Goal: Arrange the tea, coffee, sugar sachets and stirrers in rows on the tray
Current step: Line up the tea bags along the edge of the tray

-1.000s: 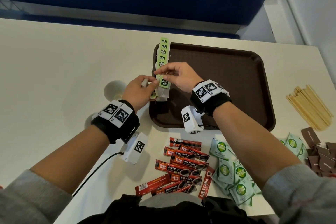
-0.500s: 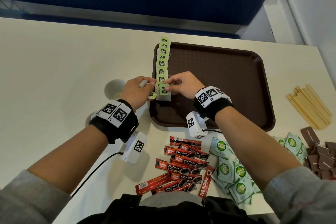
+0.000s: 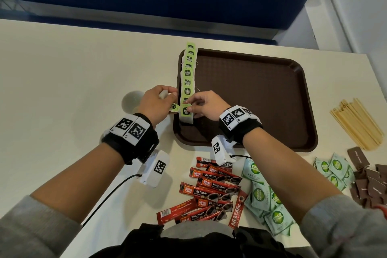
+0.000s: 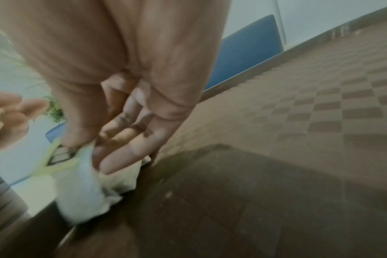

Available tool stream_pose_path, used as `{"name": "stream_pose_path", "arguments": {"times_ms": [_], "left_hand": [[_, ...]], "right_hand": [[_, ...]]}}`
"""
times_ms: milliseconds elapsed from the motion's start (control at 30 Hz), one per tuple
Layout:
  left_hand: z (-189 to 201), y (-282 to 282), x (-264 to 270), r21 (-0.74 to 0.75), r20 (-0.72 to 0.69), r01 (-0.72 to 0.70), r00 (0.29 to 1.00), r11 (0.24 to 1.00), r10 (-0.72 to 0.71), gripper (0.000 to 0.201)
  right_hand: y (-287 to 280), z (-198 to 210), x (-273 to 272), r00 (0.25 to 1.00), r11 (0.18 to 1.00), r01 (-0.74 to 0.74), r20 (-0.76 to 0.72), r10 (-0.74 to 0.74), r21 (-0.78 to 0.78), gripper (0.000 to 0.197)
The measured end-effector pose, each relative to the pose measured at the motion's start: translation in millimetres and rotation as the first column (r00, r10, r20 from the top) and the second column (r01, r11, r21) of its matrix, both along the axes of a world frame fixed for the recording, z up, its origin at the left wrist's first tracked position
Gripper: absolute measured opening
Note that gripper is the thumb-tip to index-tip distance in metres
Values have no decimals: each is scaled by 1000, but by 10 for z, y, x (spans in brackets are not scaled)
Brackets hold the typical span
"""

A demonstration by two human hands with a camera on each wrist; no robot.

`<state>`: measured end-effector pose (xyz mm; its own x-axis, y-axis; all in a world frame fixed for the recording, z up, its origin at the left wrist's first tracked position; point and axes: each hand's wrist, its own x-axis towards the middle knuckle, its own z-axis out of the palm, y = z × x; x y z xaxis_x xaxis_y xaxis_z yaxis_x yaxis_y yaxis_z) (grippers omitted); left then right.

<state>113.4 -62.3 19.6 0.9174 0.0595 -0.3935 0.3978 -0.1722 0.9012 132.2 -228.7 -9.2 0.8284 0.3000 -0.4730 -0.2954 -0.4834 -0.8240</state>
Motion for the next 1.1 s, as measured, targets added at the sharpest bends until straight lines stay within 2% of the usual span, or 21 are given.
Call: {"name": "stream_pose_path", "arguments": {"times_ms": [167,400,600,700,900,1100], "left_hand": [[22,-23,-1,3,4,11,1000,1000,-11,7],[26,-34,-1,12,-5,15,1000,1000,-15,6],[47,-25,-14,6,-7,5,1000,1000,-5,7],[56,-27,-21,-6,-23,0,1000,1000,0,7],[66,-49,-28,3,-25,13,1000,1000,-13,8],[74,-49,-38,-5,-21,16,1000,1000,-16,8]], "right_hand": [[27,-69,2,990,988,112,103,-101,-108,15],[81,-74,-3,981,966,102,187,-58,-237,18],[86,-89,-17,969,959,173,214,-124,-226,22],[52,-94,-28,961,954,199,235,-146,-223,32],[50,-111,-104,984,956,152,132,-122,-251,54],[98,-120,-128,986,963,153,95,-135,-221,55]]}}
